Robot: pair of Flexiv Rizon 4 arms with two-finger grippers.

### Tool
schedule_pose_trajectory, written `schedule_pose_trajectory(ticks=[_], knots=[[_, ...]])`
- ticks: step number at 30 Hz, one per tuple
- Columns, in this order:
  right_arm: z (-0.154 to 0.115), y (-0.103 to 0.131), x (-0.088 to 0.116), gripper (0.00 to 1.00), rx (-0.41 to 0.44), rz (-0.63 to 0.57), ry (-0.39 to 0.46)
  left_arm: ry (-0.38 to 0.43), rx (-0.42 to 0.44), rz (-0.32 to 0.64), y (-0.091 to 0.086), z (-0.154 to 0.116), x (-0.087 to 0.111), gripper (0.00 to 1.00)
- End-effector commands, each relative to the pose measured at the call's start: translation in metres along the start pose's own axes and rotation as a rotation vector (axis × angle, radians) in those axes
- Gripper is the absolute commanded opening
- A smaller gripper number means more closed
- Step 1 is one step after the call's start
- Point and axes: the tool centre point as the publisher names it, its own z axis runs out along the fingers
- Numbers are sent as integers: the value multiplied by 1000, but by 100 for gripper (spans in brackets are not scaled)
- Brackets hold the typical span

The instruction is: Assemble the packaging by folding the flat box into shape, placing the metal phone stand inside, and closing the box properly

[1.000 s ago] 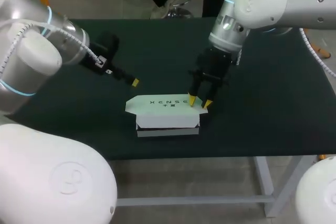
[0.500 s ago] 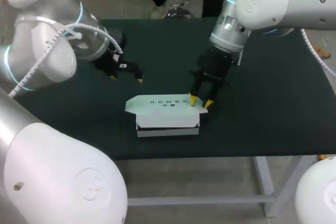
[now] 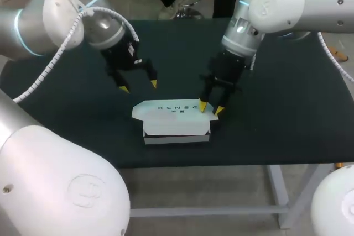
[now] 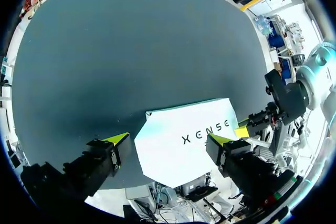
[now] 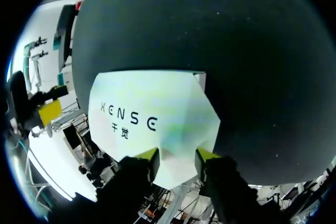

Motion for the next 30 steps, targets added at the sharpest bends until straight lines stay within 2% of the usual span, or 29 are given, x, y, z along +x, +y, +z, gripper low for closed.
schedule_pose_trajectory(ticks=[1, 14, 16, 18, 21, 25, 30], knots=[[1, -1, 0, 49, -1, 0, 1, -113, -140, -187, -1, 0, 1, 100], [1, -1, -1, 49, 0, 6, -1, -115, -154, -181, -2, 4, 3, 100], [2, -1, -2, 49, 0, 9, 0, -77, -186, -159, 0, 8, 4, 100], [2, -1, -3, 49, 0, 13, 2, -55, -195, -178, 2, 12, 4, 100], [1, -1, -6, 49, 0, 17, 3, -34, -207, -168, 10, 16, 4, 84], [0, -1, -7, 49, -1, 20, 7, -20, -197, -149, 23, 22, 5, 84], [3, 0, -7, 49, 3, 21, 9, -29, -174, -166, 30, 29, 5, 81]])
